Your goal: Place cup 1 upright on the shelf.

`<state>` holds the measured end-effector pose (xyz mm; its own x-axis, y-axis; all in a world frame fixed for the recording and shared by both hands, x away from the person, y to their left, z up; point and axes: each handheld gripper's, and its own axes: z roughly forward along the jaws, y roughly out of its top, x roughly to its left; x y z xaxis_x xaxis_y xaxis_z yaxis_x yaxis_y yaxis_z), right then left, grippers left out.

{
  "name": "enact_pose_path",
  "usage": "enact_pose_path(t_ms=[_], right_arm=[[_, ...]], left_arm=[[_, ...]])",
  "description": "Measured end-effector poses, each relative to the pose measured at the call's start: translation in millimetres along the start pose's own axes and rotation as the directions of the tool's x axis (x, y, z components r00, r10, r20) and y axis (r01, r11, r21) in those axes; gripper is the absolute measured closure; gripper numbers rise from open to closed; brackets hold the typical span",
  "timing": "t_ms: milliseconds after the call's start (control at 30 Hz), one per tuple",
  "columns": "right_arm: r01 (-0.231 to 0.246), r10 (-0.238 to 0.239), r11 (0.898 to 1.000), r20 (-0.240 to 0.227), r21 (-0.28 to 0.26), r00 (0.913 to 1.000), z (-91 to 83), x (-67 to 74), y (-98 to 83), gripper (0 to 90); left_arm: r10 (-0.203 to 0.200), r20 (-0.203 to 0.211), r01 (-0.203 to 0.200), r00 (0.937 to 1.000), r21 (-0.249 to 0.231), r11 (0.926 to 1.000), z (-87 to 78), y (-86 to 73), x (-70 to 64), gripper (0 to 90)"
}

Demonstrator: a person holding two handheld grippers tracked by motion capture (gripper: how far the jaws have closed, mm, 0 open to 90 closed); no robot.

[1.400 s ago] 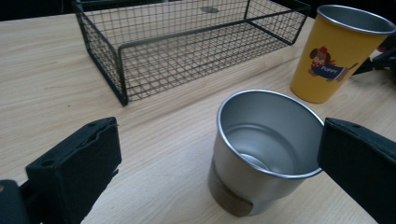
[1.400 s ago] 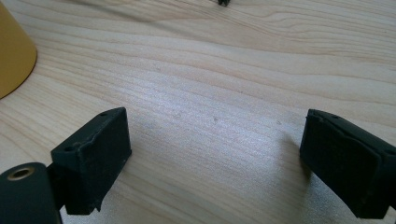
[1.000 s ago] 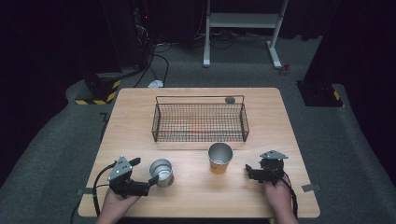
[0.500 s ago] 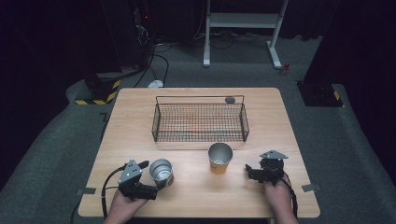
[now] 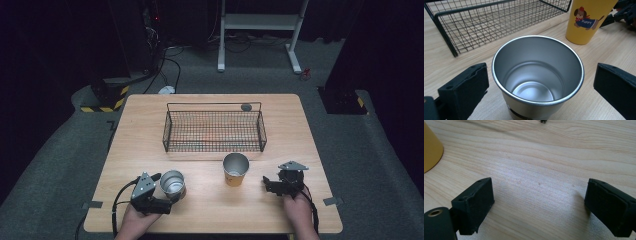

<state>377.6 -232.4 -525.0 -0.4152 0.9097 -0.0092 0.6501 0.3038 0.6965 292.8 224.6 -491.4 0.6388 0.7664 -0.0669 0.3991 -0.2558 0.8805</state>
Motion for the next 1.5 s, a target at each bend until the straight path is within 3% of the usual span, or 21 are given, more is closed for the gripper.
enact_pose_path(t_ms=[267,933,1133,1500], right_arm=[[-0.002,0.002,1.000,0.000,0.001,1.0000,-0.1,0.2,-0.1,8.0],[-0.003,0.003,1.000,0.001,0.001,1.0000,-0.2,0.2,-0.1,7.9],[-0.002,0.002,1.000,0.002,0.000,1.0000,-0.2,0.3,-0.1,8.0],[-0.004,0.004,1.000,0.001,0.001,1.0000,-0.3,0.3,-0.1,8.0]], left_arm=[[0.009,0.013,-0.009,0.9999,0.013,0.9999,5.0,-3.4,-1.0,0.4],[-0.010,0.003,0.010,0.9999,0.005,0.9999,14.8,-3.6,-0.1,0.5],[0.004,-0.005,-0.004,1.0000,0.005,1.0000,17.4,-4.1,-1.8,0.6],[-0.017,-0.015,0.017,0.9997,-0.021,0.9996,18.1,-3.0,-2.2,9.0]])
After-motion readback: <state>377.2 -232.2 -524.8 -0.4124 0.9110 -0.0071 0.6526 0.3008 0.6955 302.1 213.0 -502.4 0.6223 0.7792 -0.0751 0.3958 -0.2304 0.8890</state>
